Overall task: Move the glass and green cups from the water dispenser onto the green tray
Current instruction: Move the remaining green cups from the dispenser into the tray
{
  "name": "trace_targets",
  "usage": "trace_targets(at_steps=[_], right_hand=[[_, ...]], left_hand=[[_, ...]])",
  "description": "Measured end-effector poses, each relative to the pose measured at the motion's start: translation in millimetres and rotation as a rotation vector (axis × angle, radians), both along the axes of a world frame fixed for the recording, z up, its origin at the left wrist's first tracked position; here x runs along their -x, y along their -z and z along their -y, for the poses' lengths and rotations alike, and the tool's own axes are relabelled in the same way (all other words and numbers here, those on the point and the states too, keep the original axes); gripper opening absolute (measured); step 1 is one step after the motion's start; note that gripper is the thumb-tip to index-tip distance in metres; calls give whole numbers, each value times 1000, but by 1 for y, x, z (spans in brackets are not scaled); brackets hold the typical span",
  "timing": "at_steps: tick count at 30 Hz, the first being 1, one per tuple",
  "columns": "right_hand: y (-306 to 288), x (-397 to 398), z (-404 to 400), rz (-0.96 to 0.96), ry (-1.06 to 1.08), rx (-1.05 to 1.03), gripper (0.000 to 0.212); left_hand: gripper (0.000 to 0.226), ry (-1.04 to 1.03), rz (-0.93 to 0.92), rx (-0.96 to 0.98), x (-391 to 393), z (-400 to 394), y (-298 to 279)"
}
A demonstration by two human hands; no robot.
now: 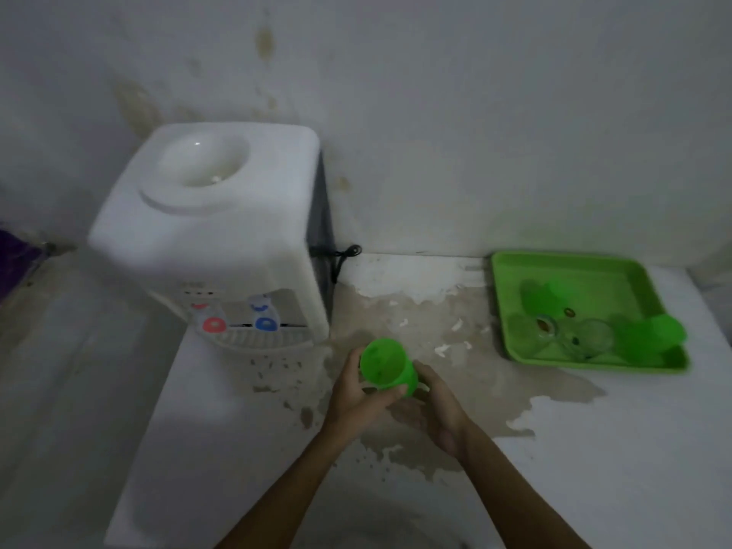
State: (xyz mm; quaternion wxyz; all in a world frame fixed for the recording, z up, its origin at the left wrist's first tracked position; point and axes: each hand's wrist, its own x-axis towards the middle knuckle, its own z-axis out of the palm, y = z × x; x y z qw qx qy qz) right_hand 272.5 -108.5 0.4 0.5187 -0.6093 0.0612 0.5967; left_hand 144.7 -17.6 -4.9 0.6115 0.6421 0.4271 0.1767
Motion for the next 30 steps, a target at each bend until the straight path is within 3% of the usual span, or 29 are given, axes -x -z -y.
trace_targets(at_steps=[6,11,14,16,18,22,26,30], right_hand=[[-24,-75,54,-111,210,-106,48],[-36,-153,109,13,224,-152,44],[-43,-203,131,160,274,-174,37],[-47,-230,139,267,334,-169,48],[-52,-260,144,334,413,-158,69],[-63,-310,148,611,494,-69,64],[-62,-344,152,1087,332,40,66],[-51,-373,147,1297,150,69,67]], left_hand=[[68,139,58,-12,-82,48,-21],[79,271,82,-39,-158,88,-30],[80,313,78,-71,-202,104,-39],[80,320,66,-77,-223,107,-44],[72,320,60,-87,-243,108,-42],[47,266,8,-90,-272,105,-35],[31,239,-49,-127,-294,105,-31],[27,274,-125,-207,-314,97,-15]])
